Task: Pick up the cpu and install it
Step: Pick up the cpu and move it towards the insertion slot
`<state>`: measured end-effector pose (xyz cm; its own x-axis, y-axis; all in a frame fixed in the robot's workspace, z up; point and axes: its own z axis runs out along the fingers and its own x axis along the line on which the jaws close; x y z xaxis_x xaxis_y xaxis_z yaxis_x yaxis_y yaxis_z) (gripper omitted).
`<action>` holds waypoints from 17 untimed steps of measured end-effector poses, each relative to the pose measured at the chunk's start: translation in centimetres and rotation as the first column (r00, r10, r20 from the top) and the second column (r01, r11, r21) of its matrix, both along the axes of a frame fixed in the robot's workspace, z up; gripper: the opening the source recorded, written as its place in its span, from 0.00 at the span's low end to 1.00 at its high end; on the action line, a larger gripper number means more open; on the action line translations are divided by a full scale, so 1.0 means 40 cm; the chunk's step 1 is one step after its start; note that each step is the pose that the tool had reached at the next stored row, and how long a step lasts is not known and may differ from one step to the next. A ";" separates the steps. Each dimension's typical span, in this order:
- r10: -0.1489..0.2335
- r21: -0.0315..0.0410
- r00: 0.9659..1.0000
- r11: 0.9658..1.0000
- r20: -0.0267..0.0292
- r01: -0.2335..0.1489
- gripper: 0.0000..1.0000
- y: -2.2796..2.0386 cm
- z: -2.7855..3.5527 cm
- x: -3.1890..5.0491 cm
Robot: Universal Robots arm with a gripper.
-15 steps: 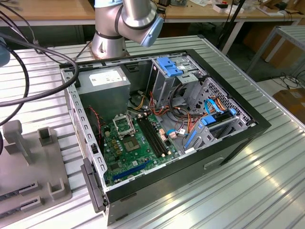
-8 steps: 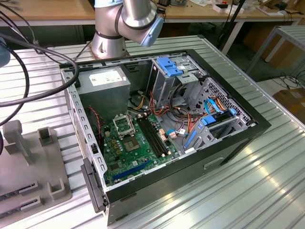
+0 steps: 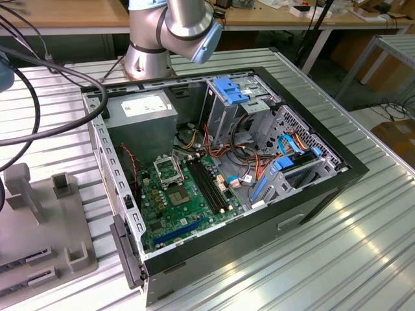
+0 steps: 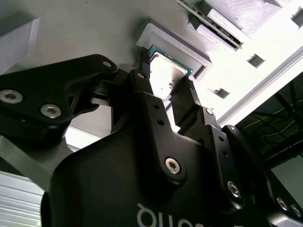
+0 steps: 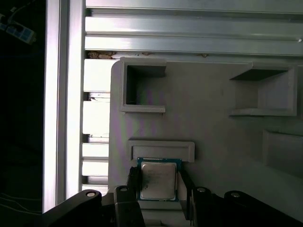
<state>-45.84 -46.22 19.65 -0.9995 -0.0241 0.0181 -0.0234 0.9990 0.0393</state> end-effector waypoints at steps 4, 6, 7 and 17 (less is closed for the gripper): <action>0.000 0.000 1.000 1.000 0.000 0.000 0.46 0.000 0.000 0.000; 0.000 0.000 1.000 1.000 0.000 0.000 0.46 0.000 0.000 0.000; 0.000 0.000 1.000 1.000 0.000 0.000 0.46 0.000 0.000 0.000; 0.000 0.000 1.000 1.000 0.000 0.000 0.39 0.000 0.000 0.000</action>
<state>-45.84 -46.22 19.64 -0.9995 -0.0241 0.0182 -0.0234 0.9990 0.0392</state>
